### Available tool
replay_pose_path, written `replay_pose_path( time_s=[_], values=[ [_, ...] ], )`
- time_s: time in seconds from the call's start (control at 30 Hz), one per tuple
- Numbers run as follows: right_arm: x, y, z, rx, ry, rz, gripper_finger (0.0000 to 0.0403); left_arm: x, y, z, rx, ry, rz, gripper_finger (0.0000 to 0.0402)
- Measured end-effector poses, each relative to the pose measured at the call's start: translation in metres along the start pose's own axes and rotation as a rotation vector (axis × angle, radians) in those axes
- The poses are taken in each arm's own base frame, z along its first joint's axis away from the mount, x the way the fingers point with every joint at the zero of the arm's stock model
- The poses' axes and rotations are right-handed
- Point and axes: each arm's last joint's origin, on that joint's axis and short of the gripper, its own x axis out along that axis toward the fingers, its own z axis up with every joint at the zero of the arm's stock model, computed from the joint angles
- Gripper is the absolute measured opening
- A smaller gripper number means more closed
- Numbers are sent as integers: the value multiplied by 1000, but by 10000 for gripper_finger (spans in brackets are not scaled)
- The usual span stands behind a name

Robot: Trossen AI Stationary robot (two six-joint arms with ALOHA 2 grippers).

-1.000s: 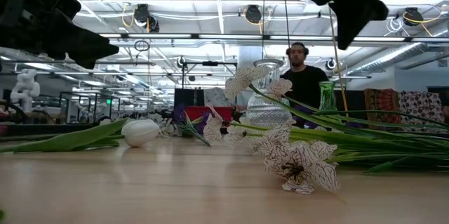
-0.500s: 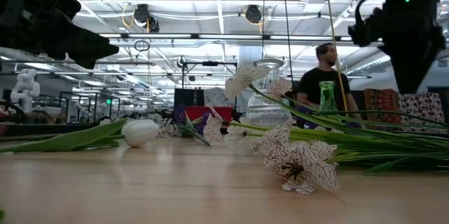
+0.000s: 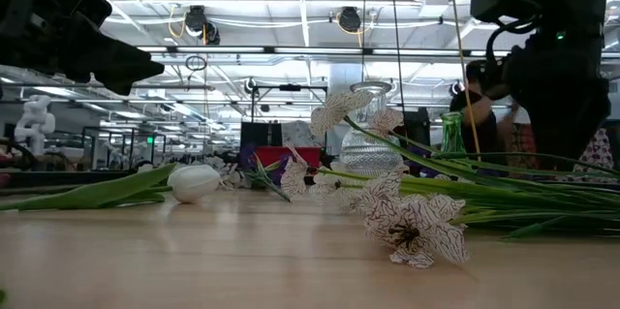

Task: Sort flowers into vase by color
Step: Put the right purple flowers into the transparent vase

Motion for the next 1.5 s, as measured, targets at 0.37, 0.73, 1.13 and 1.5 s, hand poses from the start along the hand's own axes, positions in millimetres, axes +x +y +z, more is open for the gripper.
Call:
replay_pose_path(
  time_s=[0.37, 0.73, 1.13, 1.5],
  values=[
    [35, 17, -5, -43, 51, -83, 377, 0, 0, 0, 0, 0, 0, 167],
    [43, 25, -1, -27, 30, -42, 289, 0, 0, 0, 0, 0, 0, 167],
    [42, 29, -4, -37, 52, 1, 20, 0, 0, 0, 0, 0, 0, 167],
    [-23, 16, -28, 17, -136, 180, 4, 0, 0, 0, 0, 0, 0, 167]
  ],
)
